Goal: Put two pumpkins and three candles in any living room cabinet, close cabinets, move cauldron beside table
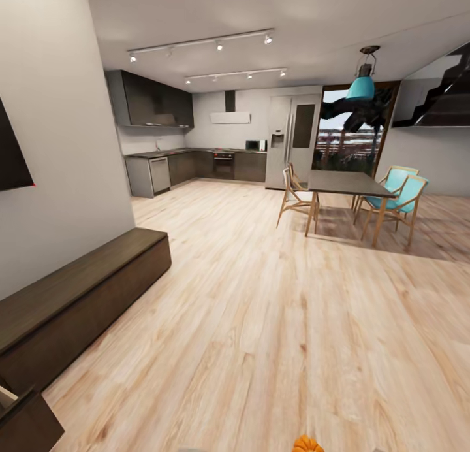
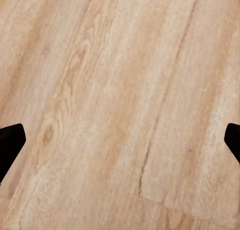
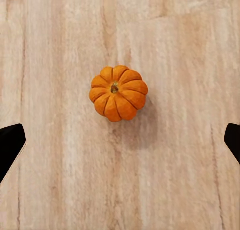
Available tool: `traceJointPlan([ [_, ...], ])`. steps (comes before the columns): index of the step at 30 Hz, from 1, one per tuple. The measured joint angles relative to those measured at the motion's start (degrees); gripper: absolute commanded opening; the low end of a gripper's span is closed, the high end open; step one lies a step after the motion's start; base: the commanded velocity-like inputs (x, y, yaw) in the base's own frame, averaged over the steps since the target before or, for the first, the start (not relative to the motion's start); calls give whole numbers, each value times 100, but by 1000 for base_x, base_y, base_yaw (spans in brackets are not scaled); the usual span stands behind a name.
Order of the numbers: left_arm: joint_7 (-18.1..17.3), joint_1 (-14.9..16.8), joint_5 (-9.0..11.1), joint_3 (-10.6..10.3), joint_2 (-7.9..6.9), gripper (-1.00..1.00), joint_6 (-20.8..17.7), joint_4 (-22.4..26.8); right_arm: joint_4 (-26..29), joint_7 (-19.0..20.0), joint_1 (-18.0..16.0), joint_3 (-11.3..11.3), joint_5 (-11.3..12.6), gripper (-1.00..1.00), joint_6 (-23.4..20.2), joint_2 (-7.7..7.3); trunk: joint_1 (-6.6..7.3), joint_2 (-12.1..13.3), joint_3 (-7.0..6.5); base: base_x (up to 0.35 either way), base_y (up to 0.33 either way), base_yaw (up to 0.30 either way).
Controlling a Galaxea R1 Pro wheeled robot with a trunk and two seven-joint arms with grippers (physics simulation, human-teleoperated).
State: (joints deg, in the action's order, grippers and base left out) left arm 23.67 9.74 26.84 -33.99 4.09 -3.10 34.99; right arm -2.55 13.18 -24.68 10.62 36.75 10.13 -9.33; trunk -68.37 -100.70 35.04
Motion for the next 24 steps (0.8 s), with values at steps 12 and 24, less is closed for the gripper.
traceJointPlan([
  [12,-4,-2,4,37,-3,100,0,1,0,0,0,0,3,100,8,0,-1,0,0,249,-32,0],
  [24,-3,-1,1,22,-6,100,0,-2,0,-1,0,0,7,100,9,0,0,0,0,245,-28,0],
])
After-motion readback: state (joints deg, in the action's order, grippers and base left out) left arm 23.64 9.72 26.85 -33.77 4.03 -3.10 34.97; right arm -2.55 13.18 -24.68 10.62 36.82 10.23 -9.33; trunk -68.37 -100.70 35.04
